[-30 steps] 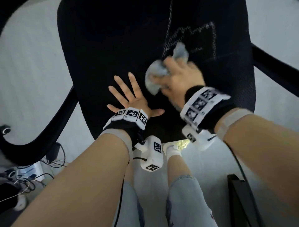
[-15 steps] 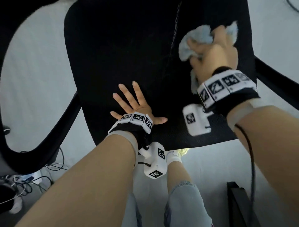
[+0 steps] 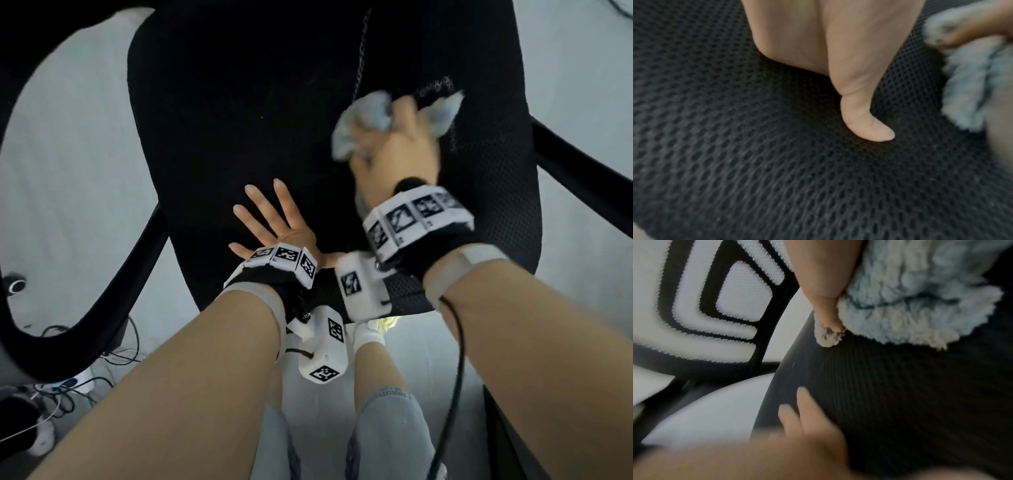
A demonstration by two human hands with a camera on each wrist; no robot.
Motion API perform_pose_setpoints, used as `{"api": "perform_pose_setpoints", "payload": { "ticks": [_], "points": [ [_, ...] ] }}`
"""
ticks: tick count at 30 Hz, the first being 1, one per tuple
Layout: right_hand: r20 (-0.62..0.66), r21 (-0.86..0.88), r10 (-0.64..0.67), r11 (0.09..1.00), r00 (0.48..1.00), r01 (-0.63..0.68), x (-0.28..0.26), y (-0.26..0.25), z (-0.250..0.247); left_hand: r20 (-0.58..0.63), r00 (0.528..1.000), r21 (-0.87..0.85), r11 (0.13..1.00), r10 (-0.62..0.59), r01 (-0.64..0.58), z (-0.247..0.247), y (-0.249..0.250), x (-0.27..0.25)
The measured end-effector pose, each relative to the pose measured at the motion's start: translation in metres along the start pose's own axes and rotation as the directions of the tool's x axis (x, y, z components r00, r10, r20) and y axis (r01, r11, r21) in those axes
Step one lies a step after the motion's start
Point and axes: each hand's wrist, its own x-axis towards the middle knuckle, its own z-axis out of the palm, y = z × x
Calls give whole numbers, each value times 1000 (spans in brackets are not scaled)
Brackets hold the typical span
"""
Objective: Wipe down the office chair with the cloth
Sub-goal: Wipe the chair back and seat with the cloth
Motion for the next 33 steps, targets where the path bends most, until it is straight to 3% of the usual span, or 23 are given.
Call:
{"api": "perform_pose_setpoints", "payload": {
  "ticks": [1, 3, 5, 7, 10, 12, 14, 18, 20, 24, 26, 31, 33],
  "points": [
    [59, -31, -128, 991, 990, 130, -8, -6, 5, 26, 1000, 9, 1000, 9, -10, 0, -1, 1],
    [162, -53, -430, 895, 888, 443, -30, 0, 9, 74, 997, 28, 999, 34, -37, -4, -3, -1],
    [175, -66, -543, 826, 821, 560, -37, 20, 6, 96, 994, 22, 999, 47, -50, -7, -5, 0],
    [158, -30, -484, 869, 861, 494, -26, 28, 0, 107, 993, 14, 999, 46, -47, -10, -3, -1],
    [67, -66, -280, 956, 957, 285, 6, 11, -6, 91, 995, 12, 999, 47, -48, -3, -2, 0],
    [24, -77, -216, 973, 976, 217, 13, 1, -5, 14, 999, 23, 999, 31, -31, 1, -3, 2],
    [35, -49, -188, 981, 982, 189, -4, 1, -3, 33, 999, 25, 999, 21, -22, -1, -1, 1],
    [77, -37, -267, 962, 961, 270, -53, 23, 8, 89, 995, 27, 999, 36, -38, -7, -1, 0],
    [94, -24, -286, 957, 953, 290, -39, 19, 6, 70, 997, 27, 999, 39, -41, -7, -2, 0],
    [12, -5, -203, 979, 979, 203, 9, -3, -2, -17, 1000, 39, 999, 20, -19, 4, 0, -1],
    [13, -7, -172, 985, 985, 172, 8, -3, -3, -64, 998, 27, 1000, -2, 4, 5, 2, -1],
    [65, 15, -259, 966, 964, 258, -51, 21, 8, 59, 997, 16, 999, 43, -44, -3, 0, 2],
    [87, 17, -268, 963, 959, 268, -46, 18, 8, 69, 997, 19, 999, 34, -36, -3, -3, 2]
  ]
}}
